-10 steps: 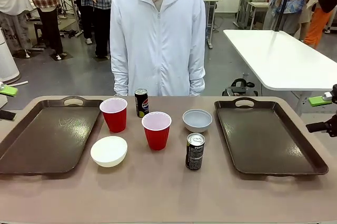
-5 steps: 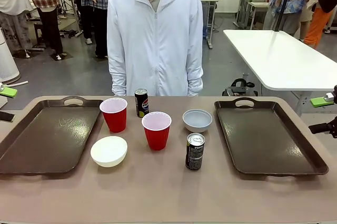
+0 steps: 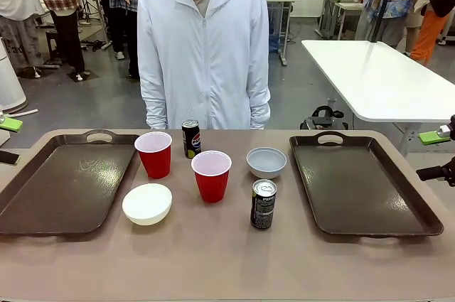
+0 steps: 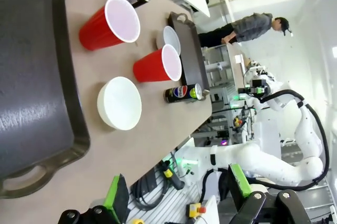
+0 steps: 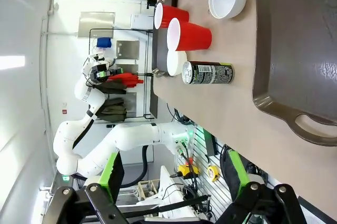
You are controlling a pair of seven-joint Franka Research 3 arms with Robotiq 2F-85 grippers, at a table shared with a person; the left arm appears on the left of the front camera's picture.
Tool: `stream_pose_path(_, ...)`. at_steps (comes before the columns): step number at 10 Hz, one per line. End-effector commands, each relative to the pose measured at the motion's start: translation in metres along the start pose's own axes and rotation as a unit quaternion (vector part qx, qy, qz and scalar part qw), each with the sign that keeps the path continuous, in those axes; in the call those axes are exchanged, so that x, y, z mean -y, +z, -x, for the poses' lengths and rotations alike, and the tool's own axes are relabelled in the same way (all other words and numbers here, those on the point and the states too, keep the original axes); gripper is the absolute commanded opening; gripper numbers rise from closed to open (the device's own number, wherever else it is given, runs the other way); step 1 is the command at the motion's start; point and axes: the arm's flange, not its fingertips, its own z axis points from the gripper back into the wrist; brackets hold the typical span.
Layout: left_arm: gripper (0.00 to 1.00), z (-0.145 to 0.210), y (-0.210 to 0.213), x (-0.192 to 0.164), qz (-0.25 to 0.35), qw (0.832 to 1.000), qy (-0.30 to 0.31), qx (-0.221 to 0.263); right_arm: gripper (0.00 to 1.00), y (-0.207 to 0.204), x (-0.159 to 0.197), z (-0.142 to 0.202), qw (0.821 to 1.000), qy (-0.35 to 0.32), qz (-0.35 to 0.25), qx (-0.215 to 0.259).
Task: Prepare tableware on both trays.
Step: Pick up a Picnic Bowl from the table and place it on a Handle tray.
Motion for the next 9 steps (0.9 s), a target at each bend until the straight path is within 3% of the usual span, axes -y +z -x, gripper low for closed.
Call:
stream_pose_path(1,1.0,-0.0021,0.0018,-0.0012,0.012,1.0,-0.009,0.007,1.0,-0.0016,0.0008,-0.0009,1.0,0.01,-0.014,0.006)
stream_pose_path(9,1.0,-0.0021,0.0018,-0.0012,0.012,1.0,-0.009,0.007,1.0,-0.0016,0.0008,-0.0009,1.0,0.01,-0.014,0.006)
